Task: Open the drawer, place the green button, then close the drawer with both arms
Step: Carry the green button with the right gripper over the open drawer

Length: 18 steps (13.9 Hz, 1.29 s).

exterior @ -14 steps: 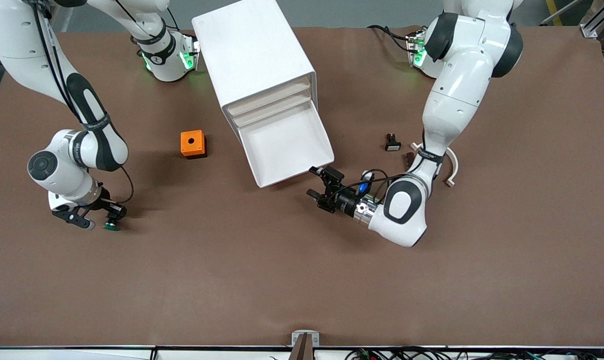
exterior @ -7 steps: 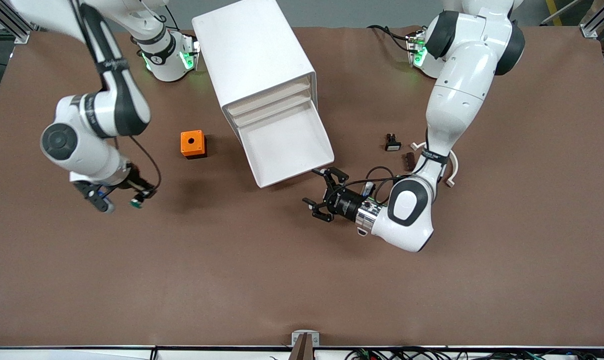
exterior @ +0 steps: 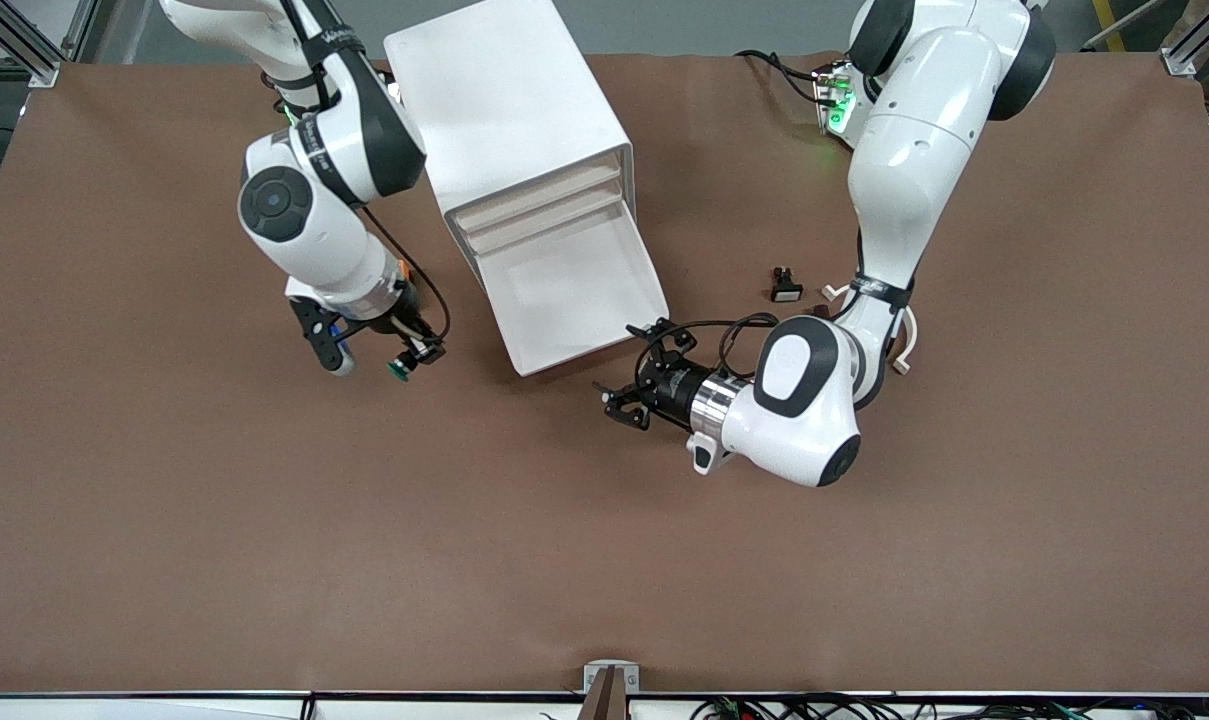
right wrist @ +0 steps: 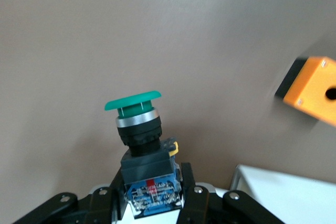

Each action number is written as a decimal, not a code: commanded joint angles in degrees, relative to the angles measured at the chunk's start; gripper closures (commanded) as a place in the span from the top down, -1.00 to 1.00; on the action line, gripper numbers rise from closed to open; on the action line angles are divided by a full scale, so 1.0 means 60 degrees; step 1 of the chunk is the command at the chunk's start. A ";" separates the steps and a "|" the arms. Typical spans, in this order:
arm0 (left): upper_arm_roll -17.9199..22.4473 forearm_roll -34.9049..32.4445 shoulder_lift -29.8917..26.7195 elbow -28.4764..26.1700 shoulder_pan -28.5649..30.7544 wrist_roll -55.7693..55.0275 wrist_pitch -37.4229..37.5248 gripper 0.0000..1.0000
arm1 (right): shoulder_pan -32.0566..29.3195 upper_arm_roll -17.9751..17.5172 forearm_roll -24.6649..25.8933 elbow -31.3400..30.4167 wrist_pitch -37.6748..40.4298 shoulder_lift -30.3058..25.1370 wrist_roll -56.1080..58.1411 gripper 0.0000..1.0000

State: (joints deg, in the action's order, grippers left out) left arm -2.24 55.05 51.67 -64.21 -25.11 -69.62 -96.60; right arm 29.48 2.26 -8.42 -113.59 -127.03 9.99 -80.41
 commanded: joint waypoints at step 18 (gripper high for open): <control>0.0345 -0.6697 -0.0745 -0.0256 -0.0898 0.3167 -0.2355 1.00 | 0.3612 0.0179 -0.0076 0.2144 -0.0771 0.3110 -0.5934 -1.00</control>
State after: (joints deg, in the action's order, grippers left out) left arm -0.34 17.56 47.90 -64.69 -30.19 -51.66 -108.84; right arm 50.42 2.44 -8.79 -101.68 -131.66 27.92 -114.89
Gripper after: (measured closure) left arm 0.000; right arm 0.573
